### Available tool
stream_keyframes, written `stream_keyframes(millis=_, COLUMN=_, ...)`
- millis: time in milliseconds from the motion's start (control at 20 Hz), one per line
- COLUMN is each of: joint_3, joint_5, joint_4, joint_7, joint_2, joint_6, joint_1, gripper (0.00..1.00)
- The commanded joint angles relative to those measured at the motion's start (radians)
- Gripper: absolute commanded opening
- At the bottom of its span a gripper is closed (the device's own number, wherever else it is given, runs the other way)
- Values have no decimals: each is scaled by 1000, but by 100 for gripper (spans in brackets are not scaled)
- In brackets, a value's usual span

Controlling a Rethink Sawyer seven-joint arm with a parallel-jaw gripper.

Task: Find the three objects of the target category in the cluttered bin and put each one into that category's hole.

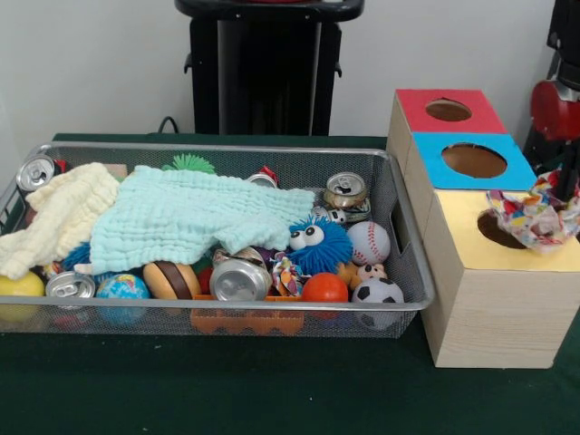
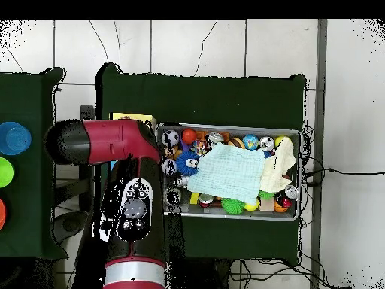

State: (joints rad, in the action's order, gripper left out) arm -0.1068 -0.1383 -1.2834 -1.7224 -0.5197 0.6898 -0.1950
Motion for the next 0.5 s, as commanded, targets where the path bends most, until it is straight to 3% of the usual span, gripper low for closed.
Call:
stream_keyframes(millis=50, joint_3=26, joint_5=-38, joint_4=105, joint_7=-203, joint_2=59, joint_6=141, joint_1=48, gripper=0)
stream_keyframes(millis=500, joint_3=35, joint_5=-56, joint_4=-8, joint_7=-194, joint_2=19, joint_6=54, joint_1=58, gripper=0)
